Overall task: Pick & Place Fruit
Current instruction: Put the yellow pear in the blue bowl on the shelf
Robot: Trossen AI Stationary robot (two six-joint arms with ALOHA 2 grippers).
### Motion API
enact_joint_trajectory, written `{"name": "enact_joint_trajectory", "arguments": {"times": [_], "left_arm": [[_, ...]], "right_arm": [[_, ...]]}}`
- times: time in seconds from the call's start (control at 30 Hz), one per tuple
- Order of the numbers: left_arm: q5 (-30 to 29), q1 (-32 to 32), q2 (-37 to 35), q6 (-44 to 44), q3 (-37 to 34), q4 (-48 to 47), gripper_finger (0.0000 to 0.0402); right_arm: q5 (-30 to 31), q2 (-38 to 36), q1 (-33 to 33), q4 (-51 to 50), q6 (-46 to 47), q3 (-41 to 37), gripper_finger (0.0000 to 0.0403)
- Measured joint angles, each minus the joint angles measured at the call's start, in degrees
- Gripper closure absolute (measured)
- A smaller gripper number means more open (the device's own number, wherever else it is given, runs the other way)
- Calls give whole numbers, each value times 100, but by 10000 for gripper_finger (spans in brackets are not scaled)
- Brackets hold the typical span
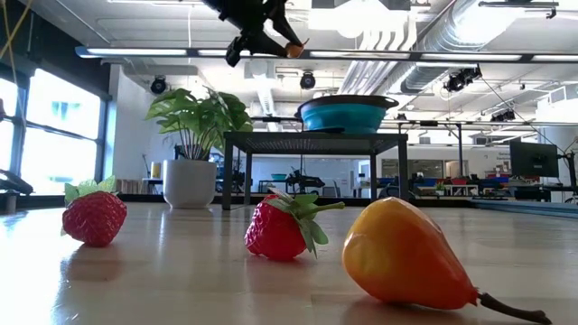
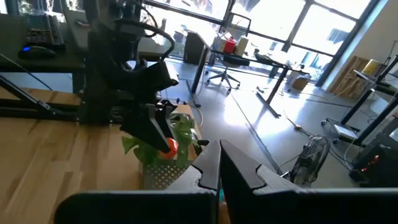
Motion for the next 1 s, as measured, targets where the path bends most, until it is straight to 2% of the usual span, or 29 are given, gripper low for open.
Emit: {"name": "enact_joint_trajectory", "arguments": {"times": [0.13,0.27,0.33,0.43,0.77,1.0], "left_arm": [[-36,97,194,79,0,328,284],[5,256,527,274,346,325,284],[63,339,743,348,663,246,284],[77,519,972,364,1104,-360,284],[79,687,1839,906,2226,-492,284],[55,684,2160,765,2367,-531,284]], "right_arm": [[-59,-30,-220,-8,5,0,401],[-60,-39,-364,-1,18,0,401],[-46,-38,-421,-6,20,0,401],[-39,-37,-498,-14,20,0,401],[-24,-56,-799,-506,5,0,401],[-21,-54,-971,-649,5,0,401]]}}
